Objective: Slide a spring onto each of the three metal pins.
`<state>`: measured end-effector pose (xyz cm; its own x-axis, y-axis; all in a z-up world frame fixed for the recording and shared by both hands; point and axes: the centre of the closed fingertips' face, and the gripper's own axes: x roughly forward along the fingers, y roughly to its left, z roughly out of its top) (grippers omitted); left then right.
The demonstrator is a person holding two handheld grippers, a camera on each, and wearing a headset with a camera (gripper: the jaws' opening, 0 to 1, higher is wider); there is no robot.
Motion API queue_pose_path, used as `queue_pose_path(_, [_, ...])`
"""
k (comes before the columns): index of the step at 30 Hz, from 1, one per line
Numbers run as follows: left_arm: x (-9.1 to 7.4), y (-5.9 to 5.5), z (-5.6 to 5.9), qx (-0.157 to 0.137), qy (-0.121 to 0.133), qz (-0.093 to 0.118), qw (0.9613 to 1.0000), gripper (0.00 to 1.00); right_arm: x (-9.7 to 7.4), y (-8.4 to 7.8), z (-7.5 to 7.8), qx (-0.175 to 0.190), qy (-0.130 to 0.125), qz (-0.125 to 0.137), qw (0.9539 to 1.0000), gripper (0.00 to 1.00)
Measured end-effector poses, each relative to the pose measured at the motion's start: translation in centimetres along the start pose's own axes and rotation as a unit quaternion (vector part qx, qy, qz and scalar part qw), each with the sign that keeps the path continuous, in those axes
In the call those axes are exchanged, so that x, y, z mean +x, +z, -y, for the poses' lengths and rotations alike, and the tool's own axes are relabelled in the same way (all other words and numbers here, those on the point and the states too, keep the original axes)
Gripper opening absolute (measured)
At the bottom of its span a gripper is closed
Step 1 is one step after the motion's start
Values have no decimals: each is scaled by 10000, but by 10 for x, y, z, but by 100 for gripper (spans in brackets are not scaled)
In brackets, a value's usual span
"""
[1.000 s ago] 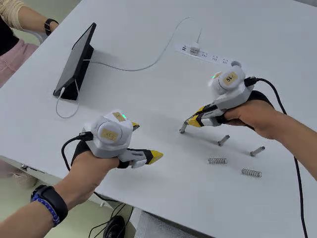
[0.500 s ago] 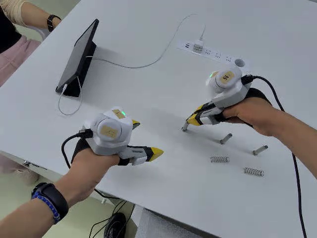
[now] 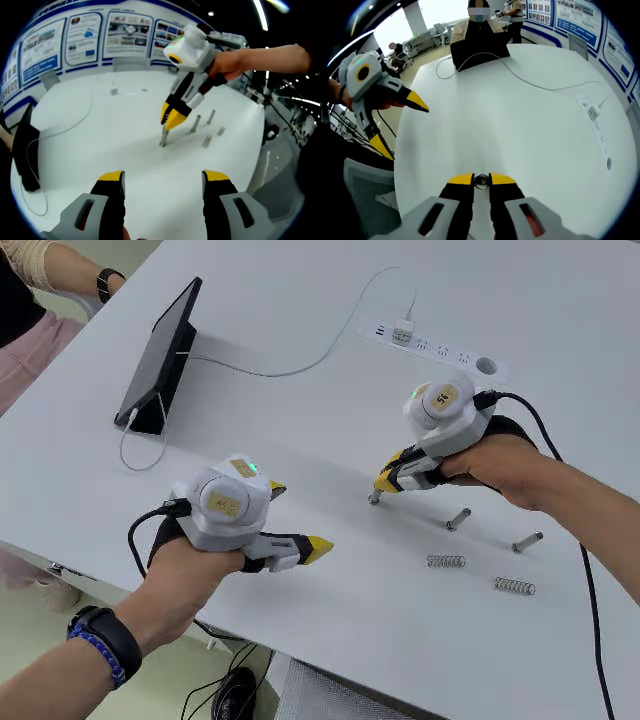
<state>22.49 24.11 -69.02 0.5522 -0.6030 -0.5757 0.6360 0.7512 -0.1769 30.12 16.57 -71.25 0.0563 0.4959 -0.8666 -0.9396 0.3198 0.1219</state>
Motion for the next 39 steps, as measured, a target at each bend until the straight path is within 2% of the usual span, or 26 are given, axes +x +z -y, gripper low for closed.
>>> queue_pose_path(21, [1, -1, -2, -44, 22, 11, 10000, 63, 21, -10, 0, -91, -13, -151, 9998, 13])
queue_pose_path(27, [1, -4, -1, -83, 20, -14, 10000, 63, 28, -14, -1, -134, -49, -226, 9996, 13])
queue_pose_path(39, [1, -6, -2, -117, 33, -20, 9999, 62, 31, -17, -3, -125, -14, -266, 9996, 16])
